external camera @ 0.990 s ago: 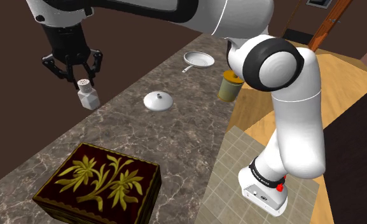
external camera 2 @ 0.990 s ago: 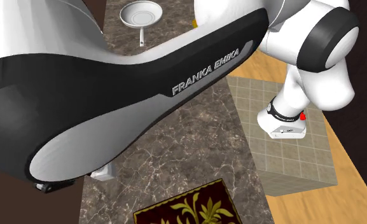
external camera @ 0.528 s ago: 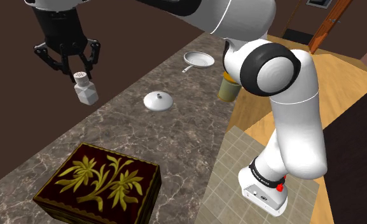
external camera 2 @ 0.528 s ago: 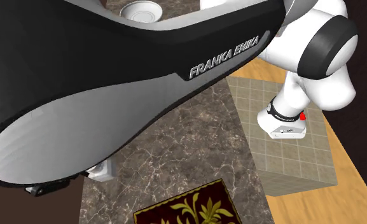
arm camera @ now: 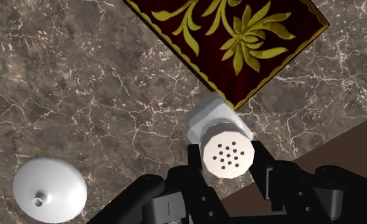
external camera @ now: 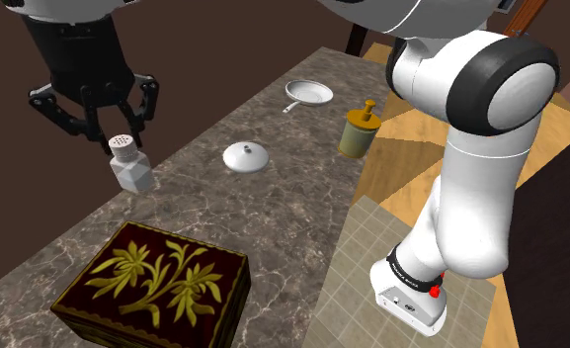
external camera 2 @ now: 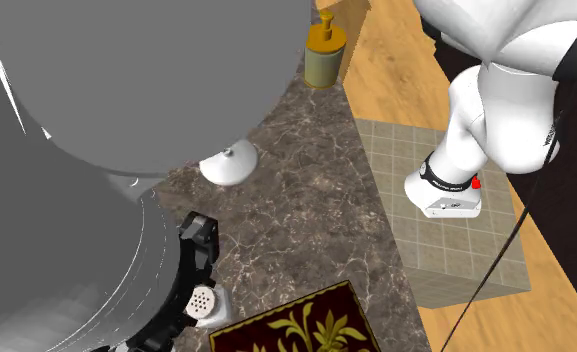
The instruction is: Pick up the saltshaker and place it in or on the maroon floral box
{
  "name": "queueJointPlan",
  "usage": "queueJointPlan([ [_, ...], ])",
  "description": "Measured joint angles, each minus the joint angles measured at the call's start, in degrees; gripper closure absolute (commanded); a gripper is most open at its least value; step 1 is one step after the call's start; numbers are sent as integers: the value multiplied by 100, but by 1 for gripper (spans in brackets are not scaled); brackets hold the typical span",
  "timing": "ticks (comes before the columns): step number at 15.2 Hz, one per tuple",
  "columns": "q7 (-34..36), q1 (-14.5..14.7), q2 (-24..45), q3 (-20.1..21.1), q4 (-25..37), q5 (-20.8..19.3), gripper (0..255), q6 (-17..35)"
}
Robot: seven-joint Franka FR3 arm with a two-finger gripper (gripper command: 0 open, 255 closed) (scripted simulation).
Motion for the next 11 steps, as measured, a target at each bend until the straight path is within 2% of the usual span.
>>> queueJointPlan([
  [5,486,157,-608,204,-697,240,255,118],
  [11,1019,444,-912,411,-977,360,255,112],
])
